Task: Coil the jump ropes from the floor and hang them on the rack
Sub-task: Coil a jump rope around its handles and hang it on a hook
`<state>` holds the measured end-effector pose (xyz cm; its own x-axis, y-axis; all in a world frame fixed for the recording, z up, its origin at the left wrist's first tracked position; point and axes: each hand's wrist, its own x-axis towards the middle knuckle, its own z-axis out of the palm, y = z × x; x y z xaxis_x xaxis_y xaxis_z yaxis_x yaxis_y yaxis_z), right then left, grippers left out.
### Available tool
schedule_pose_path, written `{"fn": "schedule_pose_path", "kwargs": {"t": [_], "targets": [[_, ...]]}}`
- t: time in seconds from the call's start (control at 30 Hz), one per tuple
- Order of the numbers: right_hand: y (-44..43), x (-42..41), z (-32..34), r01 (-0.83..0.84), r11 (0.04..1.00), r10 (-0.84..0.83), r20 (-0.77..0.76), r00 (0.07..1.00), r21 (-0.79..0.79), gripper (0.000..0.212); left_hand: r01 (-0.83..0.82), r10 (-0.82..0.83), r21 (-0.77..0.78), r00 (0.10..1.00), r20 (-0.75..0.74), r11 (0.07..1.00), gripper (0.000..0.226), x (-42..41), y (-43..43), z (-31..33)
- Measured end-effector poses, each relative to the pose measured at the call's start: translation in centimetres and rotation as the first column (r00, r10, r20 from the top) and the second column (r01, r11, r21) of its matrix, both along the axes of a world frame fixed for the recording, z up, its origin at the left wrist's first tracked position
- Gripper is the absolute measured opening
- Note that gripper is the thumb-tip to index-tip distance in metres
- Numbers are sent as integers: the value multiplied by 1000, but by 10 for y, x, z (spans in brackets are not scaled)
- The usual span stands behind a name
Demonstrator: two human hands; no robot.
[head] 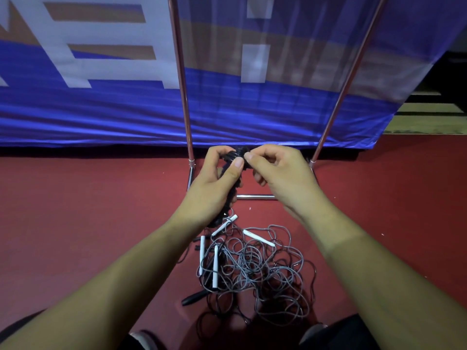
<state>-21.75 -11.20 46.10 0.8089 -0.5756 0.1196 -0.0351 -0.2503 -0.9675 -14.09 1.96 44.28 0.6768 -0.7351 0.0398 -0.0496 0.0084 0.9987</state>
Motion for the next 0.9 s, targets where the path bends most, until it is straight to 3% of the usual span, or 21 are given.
{"fn": "schedule_pose_path", "kwargs": {"t": [0.07,0.23,0.5,0.63,0.7,0.8,0.9], "targets": [[0,1,1,-17,1000,18,-38,999,6,10,-3,2,28,1000,29,1000,16,-2,-1,-2],[-4,-7,3,-5,979,-25,-139,990,-205,10,-89,89,83,996,5,993,29,-7,-7,-5],[-11,-20,-2,-137,895,20,-269,963,-425,7,118,-82,280,987,-137,953,17,-1,-2,-3],[-13,-22,-4,-107,865,3,-209,978,-490,7,177,-140,216,974,-178,960,19,-1,-1,-2],[-19,-20,-4,-80,922,9,-185,983,-379,11,176,-147,137,969,-200,975,16,-2,-1,-3],[-24,-22,-5,-176,983,181,-108,978,58,8,130,-121,10,945,-304,991,20,0,0,-7],[-22,-26,-3,-350,775,324,145,935,526,19,24,-61,-89,897,-438,996,34,7,0,-6]]}}
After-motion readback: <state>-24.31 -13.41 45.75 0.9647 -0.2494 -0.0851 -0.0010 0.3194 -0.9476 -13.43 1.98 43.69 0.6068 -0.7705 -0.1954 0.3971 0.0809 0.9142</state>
